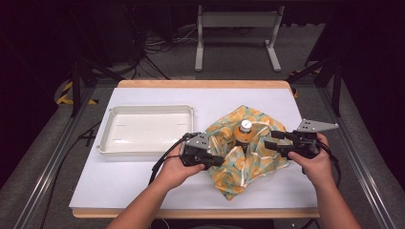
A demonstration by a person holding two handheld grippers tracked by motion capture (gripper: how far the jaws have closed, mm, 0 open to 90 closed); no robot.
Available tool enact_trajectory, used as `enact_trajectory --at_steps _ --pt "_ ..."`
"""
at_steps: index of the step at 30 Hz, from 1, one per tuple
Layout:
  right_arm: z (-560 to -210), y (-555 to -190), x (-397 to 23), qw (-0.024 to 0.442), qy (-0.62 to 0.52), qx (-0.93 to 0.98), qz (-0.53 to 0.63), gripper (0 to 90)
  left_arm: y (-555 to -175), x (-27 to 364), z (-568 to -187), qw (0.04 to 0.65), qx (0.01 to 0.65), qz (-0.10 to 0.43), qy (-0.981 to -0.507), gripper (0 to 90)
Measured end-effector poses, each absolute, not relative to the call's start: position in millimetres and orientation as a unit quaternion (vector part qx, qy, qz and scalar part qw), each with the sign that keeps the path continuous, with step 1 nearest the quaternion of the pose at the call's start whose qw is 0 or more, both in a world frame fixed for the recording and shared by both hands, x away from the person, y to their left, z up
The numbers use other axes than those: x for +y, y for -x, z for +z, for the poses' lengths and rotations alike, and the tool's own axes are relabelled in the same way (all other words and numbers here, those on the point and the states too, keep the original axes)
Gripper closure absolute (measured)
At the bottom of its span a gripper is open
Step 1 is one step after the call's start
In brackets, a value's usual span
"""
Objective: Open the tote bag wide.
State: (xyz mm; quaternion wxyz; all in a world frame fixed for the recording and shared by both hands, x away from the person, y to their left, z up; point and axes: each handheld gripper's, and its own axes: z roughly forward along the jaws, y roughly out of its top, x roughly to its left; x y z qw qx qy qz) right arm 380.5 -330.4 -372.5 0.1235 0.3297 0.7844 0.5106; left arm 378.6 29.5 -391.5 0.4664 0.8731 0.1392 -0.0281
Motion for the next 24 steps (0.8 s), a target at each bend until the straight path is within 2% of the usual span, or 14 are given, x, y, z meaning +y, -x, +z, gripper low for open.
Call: enact_trajectory --at_steps 11,14,16,20,21,24 --pt "-386.9 -376.9 -307.2 0.071 -0.303 0.801 0.512 41.5 -381.8 34.7 -395.4 0.468 0.152 -0.025 -0.870 87.9" --pt "-391.7 -376.7 -301.6 0.057 -0.296 0.808 0.506 44.1 -381.8 35.2 -395.8 0.469 0.153 -0.023 -0.870 87.9" --pt "-394.7 -376.1 -298.5 0.042 -0.289 0.816 0.499 50.9 -381.8 36.0 -395.8 0.469 0.157 -0.023 -0.869 87.8" --pt "-397.4 -373.1 -295.4 0.018 -0.267 0.835 0.482 82.7 -383.2 38.8 -395.4 0.470 0.158 -0.017 -0.868 87.9" --pt "-397.4 -372.7 -295.7 0.016 -0.265 0.838 0.478 86.3 -383.3 39.6 -395.6 0.471 0.161 -0.015 -0.867 87.9" --pt "-396.3 -371.1 -297.3 0.018 -0.265 0.841 0.471 89.8 -383.8 41.5 -396.4 0.468 0.164 -0.012 -0.868 87.9"
